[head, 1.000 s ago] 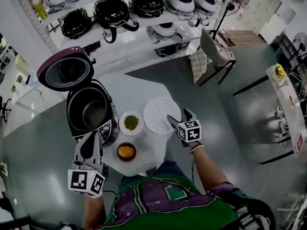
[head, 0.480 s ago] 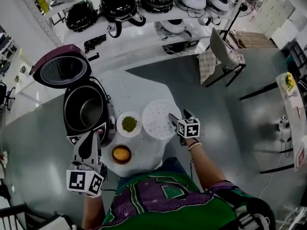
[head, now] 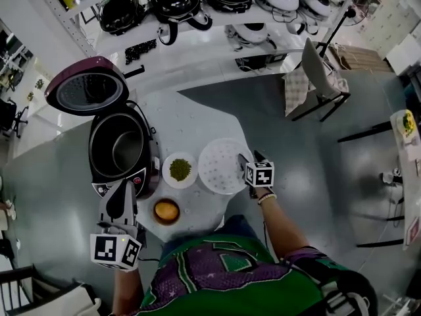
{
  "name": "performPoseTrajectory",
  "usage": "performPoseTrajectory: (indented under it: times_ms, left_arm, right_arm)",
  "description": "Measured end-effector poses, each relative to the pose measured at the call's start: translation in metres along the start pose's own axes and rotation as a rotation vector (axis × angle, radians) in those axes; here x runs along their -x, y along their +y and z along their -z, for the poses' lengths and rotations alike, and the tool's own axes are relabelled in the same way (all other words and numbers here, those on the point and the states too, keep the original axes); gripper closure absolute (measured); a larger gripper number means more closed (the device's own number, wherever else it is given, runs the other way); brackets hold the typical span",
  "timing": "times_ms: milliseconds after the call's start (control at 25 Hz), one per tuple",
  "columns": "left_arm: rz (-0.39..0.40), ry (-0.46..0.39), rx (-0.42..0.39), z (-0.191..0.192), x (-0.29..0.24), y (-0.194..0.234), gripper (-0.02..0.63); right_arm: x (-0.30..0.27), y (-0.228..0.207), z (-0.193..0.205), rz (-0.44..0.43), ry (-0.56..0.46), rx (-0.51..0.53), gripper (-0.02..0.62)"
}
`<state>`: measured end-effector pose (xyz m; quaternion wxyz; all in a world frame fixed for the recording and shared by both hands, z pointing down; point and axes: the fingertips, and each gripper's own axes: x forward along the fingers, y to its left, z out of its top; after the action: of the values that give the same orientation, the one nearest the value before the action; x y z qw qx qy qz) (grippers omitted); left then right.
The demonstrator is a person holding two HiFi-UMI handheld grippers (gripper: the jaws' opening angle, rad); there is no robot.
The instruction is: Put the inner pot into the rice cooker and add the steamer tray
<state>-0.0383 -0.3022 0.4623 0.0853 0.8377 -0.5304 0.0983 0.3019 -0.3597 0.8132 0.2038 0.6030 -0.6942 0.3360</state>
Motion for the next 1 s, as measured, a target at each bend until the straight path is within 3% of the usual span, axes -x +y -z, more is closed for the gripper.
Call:
performPoseTrajectory:
  times_ms: [280,520,1000]
  left_arm:
    - [-0.007,0.004,0.0,-0.004,-0.01,-0.007,0.584]
    - [-0.004,0.0,0.003,-0.005,-0.015,-0.012,0.584]
    - [-0.026,-0.013,-0.01,-0.001,-0.004,-0.004,0.584]
  right_arm:
    - [-0.006,-0.009,0.0,-0.002,0.026,0.028,0.382]
    - [-0.006,-0.014,0.0,-0.004,0.024,0.028,0.551]
    - [-0.007,-0.014,-0.001,-0.047,0.028,-0.047,0.566]
